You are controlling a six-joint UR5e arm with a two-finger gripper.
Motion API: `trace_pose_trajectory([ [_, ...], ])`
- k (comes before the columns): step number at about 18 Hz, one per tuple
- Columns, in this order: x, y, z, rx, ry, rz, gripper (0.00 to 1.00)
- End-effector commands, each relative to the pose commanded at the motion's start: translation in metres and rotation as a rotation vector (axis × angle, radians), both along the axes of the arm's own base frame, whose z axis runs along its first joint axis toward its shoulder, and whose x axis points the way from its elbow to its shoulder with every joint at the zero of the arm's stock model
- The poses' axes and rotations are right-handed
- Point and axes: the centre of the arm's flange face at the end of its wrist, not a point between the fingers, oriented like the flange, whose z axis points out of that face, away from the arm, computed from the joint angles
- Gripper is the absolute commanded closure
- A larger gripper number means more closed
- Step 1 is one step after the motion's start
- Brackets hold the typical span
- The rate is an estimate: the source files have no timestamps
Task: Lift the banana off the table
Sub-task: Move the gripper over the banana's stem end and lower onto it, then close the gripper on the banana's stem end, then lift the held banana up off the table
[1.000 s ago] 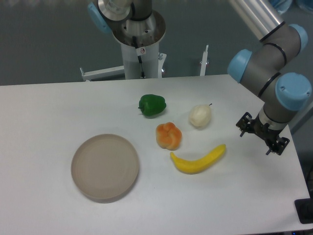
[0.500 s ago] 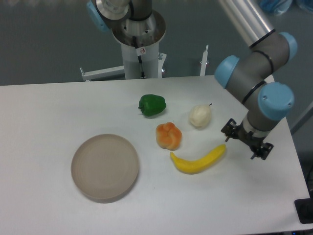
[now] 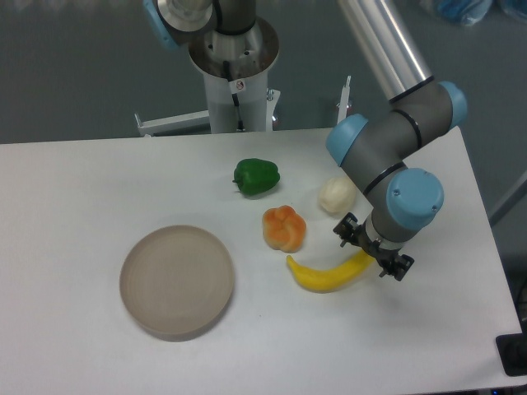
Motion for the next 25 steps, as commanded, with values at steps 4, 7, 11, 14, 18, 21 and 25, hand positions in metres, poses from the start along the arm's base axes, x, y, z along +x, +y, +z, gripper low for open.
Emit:
trace_pose_trajectory([
  [4, 0.002, 0.013, -0.013, 0.031, 0.047, 0.041, 0.12],
  [7, 0.002, 0.013, -0.013, 0.03, 0.048, 0.045, 0.39],
  [11, 0.002, 0.014, -0.011, 0.034, 0.049, 0.055, 0.68],
  [14, 0.0, 0.013, -0.007, 0.04, 0.049, 0.055, 0.73],
  [18, -0.011, 0.007, 0.013, 0.054, 0.065, 0.067, 0.75],
  [21, -0.026, -0.006, 0.034, 0.064, 0.077, 0.084, 0.75],
  [25, -0.049, -0.034, 0.066, 0.067, 0.08, 0.047, 0.75],
])
